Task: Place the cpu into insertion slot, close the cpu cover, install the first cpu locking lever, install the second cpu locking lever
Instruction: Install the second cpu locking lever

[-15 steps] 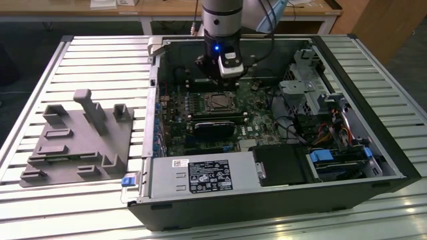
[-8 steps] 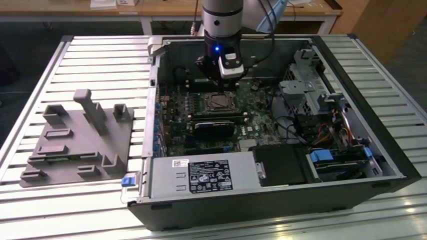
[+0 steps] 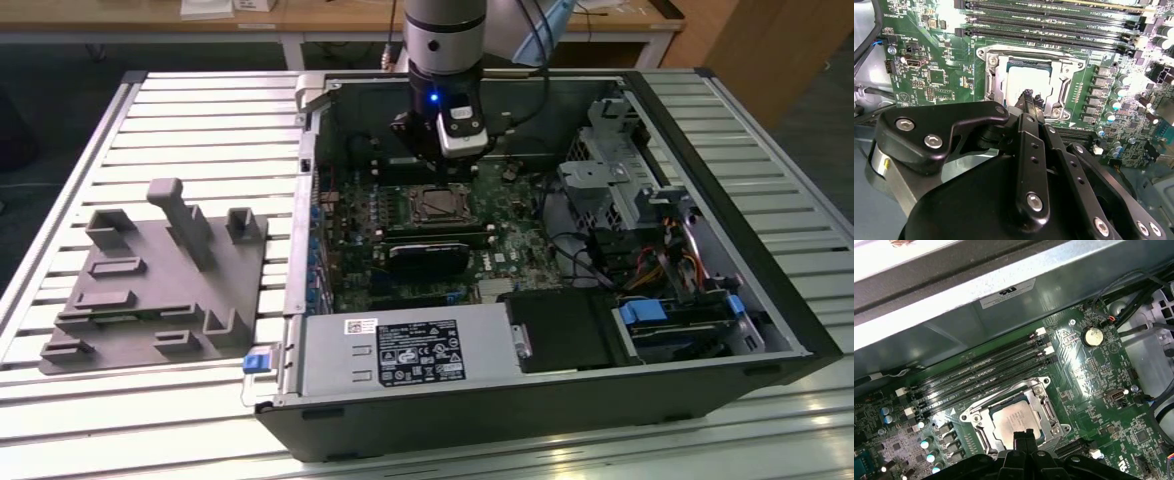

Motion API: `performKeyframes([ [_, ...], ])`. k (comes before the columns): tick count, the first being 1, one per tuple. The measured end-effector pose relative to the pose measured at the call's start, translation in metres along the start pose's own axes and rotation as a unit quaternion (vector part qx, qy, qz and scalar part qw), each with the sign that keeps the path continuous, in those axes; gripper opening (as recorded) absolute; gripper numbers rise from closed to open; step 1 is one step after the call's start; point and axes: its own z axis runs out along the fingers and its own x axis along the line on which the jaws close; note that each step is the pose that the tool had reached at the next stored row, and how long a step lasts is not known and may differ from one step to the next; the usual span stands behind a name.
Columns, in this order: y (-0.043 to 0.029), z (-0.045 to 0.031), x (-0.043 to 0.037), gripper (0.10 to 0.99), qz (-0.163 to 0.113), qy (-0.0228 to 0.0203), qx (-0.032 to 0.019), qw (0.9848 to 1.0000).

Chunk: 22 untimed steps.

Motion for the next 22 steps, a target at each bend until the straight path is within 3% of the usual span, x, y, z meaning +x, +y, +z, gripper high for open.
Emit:
performKeyframes([
  [5,-0.0047,-0.0001,-0.0022,0.106,0.0,0.0,0.0,1.0],
  [22,-0.0333,0.0013,-0.0127,0.106,-0.005,0.0002,-0.0002,1.0],
])
